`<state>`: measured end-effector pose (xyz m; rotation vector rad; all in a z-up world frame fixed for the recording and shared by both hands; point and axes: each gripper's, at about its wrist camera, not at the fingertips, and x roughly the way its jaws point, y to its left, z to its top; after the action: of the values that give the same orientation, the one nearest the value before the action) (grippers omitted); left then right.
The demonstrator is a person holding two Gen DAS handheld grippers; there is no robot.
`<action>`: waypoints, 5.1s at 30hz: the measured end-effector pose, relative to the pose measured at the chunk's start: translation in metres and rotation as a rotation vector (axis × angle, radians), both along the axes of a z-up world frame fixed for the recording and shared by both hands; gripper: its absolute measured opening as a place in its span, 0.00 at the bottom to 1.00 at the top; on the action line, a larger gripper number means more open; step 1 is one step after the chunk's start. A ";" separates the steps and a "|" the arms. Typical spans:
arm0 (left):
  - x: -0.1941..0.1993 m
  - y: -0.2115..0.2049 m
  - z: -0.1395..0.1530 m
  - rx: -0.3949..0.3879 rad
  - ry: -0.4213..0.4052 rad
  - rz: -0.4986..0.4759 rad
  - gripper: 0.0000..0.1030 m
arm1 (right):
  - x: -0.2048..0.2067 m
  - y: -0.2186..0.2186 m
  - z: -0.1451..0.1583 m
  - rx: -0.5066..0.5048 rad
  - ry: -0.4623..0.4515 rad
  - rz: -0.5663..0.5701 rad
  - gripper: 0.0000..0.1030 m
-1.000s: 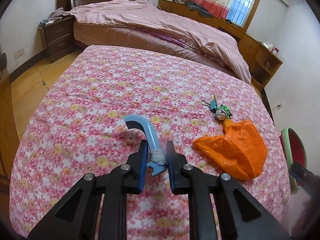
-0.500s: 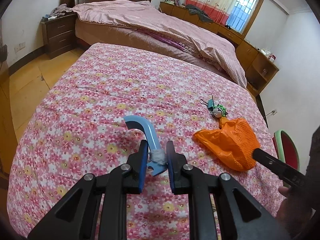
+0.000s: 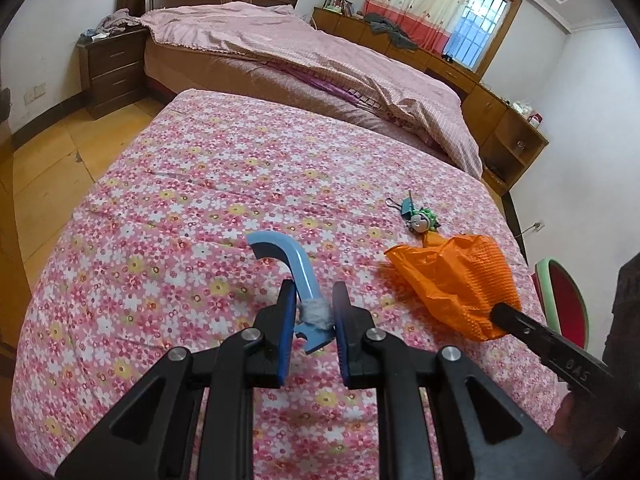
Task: Collect trash
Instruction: 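Grasp the orange mesh bag with the right tool while the left tool holds the hook, then carry the blue hook and orange mesh bag over the red bucket, then open the left tool to drop the hook while the right tool drops the mesh bag, then move both tools back over the bed, then grasp the light wooden stick with the left tool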
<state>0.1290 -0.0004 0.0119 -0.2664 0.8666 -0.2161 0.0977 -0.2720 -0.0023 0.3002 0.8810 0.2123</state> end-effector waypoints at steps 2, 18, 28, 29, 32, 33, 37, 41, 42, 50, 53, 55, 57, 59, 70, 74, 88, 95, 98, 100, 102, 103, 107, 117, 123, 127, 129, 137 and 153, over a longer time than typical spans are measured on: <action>-0.003 -0.001 0.003 -0.002 -0.005 -0.002 0.17 | -0.009 -0.002 0.008 0.021 -0.021 0.002 0.08; -0.037 -0.028 0.041 -0.042 -0.071 -0.090 0.17 | -0.070 -0.057 0.061 0.077 -0.183 -0.156 0.08; -0.045 -0.074 0.068 -0.060 -0.091 -0.227 0.17 | -0.106 -0.095 0.081 0.083 -0.256 -0.269 0.08; -0.045 -0.080 0.071 -0.062 -0.093 -0.244 0.17 | -0.111 -0.100 0.083 0.082 -0.263 -0.285 0.08; -0.045 -0.099 0.078 -0.063 -0.098 -0.297 0.17 | -0.122 -0.115 0.088 0.085 -0.282 -0.325 0.08; -0.045 -0.106 0.081 -0.063 -0.099 -0.315 0.17 | -0.125 -0.119 0.089 0.085 -0.287 -0.338 0.08; -0.047 -0.133 0.090 -0.067 -0.114 -0.376 0.17 | -0.140 -0.138 0.093 0.083 -0.304 -0.393 0.08; -0.049 -0.162 0.098 -0.055 -0.137 -0.436 0.17 | -0.155 -0.159 0.096 0.081 -0.318 -0.450 0.08; -0.048 -0.170 0.100 -0.052 -0.142 -0.453 0.17 | -0.157 -0.164 0.097 0.081 -0.321 -0.462 0.08; -0.052 -0.230 0.109 -0.054 -0.177 -0.572 0.17 | -0.174 -0.201 0.095 0.064 -0.330 -0.566 0.08; -0.050 -0.256 0.106 -0.049 -0.171 -0.619 0.17 | -0.178 -0.214 0.089 0.064 -0.322 -0.592 0.08; -0.052 -0.271 0.102 -0.045 -0.168 -0.647 0.17 | -0.180 -0.223 0.085 0.064 -0.316 -0.610 0.09; -0.051 -0.290 0.097 -0.035 -0.163 -0.682 0.17 | -0.181 -0.232 0.080 0.065 -0.311 -0.626 0.08; -0.051 -0.307 0.092 -0.022 -0.158 -0.706 0.17 | -0.182 -0.241 0.075 0.064 -0.303 -0.640 0.08; -0.035 -0.367 0.054 0.003 -0.088 -0.786 0.17 | -0.171 -0.283 0.044 0.084 -0.231 -0.695 0.09; -0.030 -0.377 0.039 0.011 -0.060 -0.808 0.17 | -0.166 -0.290 0.036 0.087 -0.210 -0.704 0.09; -0.025 -0.387 0.028 0.037 -0.022 -0.800 0.38 | -0.152 -0.298 0.020 0.102 -0.154 -0.720 0.13; -0.024 -0.365 0.039 0.030 -0.046 -0.767 0.38 | -0.155 -0.297 0.020 0.122 -0.153 -0.728 0.23; -0.022 -0.354 0.043 0.025 -0.048 -0.748 0.38 | -0.157 -0.293 0.023 0.122 -0.159 -0.724 0.28; -0.021 -0.346 0.046 0.020 -0.052 -0.732 0.38 | -0.157 -0.290 0.024 0.122 -0.161 -0.721 0.28; -0.020 -0.336 0.048 0.016 -0.057 -0.716 0.38 | -0.157 -0.287 0.026 0.122 -0.163 -0.717 0.29; -0.021 -0.333 0.048 0.015 -0.059 -0.710 0.38 | -0.157 -0.285 0.027 0.123 -0.164 -0.714 0.30; -0.019 -0.315 0.050 0.016 -0.060 -0.675 0.38 | -0.155 -0.276 0.033 0.122 -0.169 -0.701 0.33; -0.006 -0.254 0.054 0.020 -0.075 -0.554 0.38 | -0.147 -0.251 0.042 0.120 -0.175 -0.661 0.42; 0.005 -0.218 0.053 0.032 -0.076 -0.479 0.38 | -0.138 -0.233 0.042 0.116 -0.168 -0.630 0.44; 0.012 -0.194 0.049 0.049 -0.075 -0.433 0.38 | -0.131 -0.220 0.042 0.110 -0.161 -0.607 0.46; 0.016 -0.182 0.045 0.056 -0.069 -0.408 0.38 | -0.127 -0.214 0.042 0.106 -0.157 -0.594 0.46; 0.038 -0.148 0.022 0.104 -0.027 -0.329 0.38 | -0.110 -0.191 0.040 0.092 -0.133 -0.553 0.48; 0.072 -0.145 -0.024 0.205 0.043 -0.324 0.38 | -0.081 -0.164 0.027 0.061 -0.076 -0.492 0.49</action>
<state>0.2010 -0.1451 -0.0124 0.0633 0.9648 -0.4206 0.0168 -0.4357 0.0244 0.5511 0.7021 -0.2054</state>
